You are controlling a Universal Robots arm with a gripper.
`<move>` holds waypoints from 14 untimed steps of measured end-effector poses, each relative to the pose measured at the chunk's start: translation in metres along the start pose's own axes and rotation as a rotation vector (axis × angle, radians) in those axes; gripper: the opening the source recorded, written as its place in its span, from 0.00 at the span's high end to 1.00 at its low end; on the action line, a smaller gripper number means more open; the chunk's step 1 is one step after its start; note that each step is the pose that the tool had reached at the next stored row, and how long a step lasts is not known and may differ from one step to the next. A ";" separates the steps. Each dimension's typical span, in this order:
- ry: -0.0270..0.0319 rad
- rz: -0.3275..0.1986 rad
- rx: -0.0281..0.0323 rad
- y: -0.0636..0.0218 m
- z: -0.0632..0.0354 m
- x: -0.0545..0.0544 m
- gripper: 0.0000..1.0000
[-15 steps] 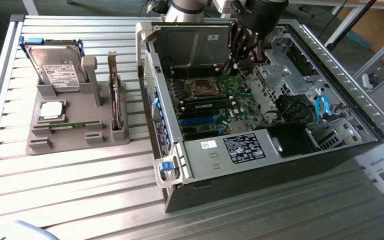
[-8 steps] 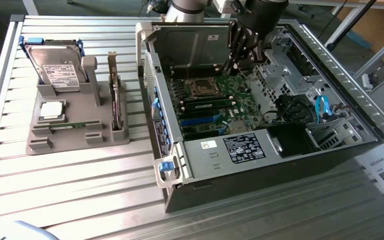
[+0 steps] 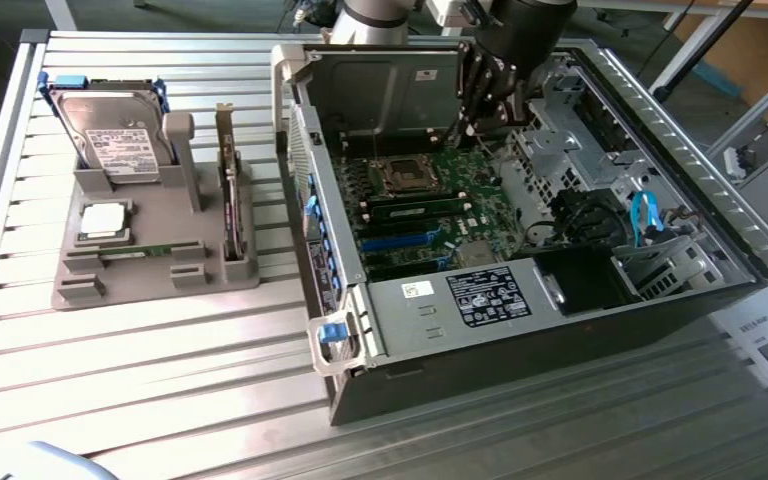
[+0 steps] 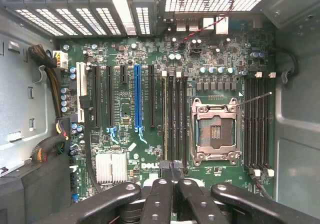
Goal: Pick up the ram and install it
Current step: 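Press down the ram until it locks into place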
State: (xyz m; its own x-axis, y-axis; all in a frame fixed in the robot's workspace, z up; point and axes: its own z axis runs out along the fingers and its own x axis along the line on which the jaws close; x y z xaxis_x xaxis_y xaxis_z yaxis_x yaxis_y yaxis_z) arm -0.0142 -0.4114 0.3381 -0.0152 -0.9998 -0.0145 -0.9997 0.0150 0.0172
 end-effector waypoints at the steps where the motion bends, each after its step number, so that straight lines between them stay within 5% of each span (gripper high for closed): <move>1: 0.0000 0.000 0.0000 0.0000 0.0000 0.000 0.90; 6: 0.0000 0.000 0.0000 -0.0034 -0.0001 0.000 0.90; 14: 0.0000 0.000 -0.0004 -0.0307 -0.0005 0.000 0.90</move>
State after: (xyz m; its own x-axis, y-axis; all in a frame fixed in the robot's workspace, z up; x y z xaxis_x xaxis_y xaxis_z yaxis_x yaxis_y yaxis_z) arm 0.0165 -0.4114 0.3381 -0.0153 -0.9998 -0.0145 -0.9997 0.0150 0.0176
